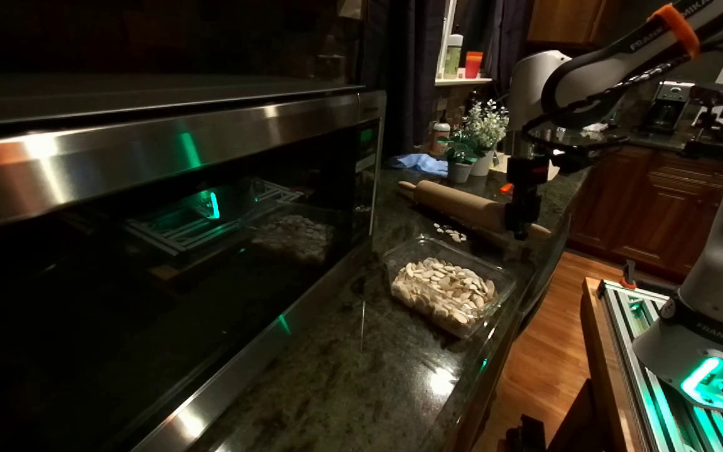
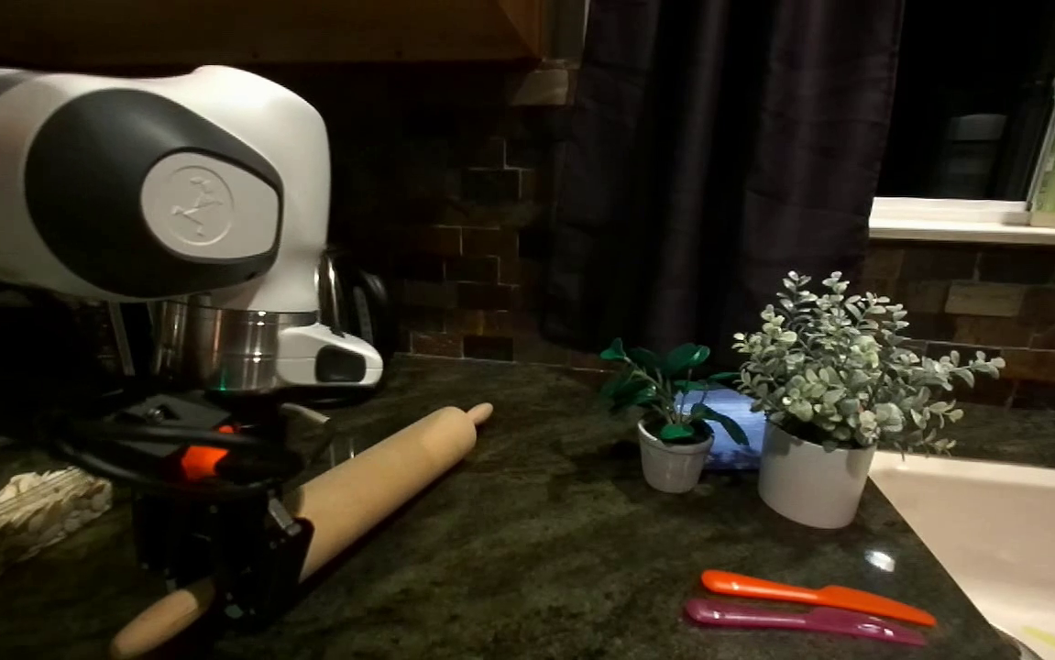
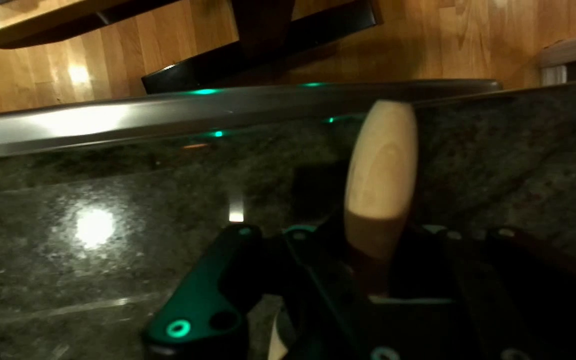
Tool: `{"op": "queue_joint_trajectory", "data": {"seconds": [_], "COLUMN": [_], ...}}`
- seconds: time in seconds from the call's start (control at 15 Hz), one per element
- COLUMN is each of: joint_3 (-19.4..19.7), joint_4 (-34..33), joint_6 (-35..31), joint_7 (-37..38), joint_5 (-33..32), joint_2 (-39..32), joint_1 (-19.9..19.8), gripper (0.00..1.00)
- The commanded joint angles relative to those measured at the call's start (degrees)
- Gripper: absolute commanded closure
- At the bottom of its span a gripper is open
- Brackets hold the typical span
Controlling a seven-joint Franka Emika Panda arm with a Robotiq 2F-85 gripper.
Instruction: Put some of the contents of the clear lunch box onto the counter and push them to the right with the rolling pin
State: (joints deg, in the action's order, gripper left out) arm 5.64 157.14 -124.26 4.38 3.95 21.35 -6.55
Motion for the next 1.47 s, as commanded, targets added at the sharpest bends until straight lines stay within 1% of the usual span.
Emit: {"op": "queue_joint_trajectory", "data": {"seconds": [0.0, 0.33, 0.6, 0.93, 1.4], "joint_3": [0.9, 0.8, 0.1, -1.5, -5.6], "joint_4": [-0.1, 0.2, 0.0, 0.6, 0.5], "joint_6": [-2.5, -5.6, -5.8, -5.1, -4.0], "joint_7": [-2.1, -5.0, -5.2, -3.3, 0.9], "joint_5": [6.7, 13.2, 15.8, 14.6, 11.4], "joint_2": [-2.4, -6.7, -8.1, -6.0, -4.4], "joint_1": [2.1, 3.7, 4.2, 4.9, 6.2], "gripper": [0.98, 0.98, 0.98, 0.98, 0.98]}}
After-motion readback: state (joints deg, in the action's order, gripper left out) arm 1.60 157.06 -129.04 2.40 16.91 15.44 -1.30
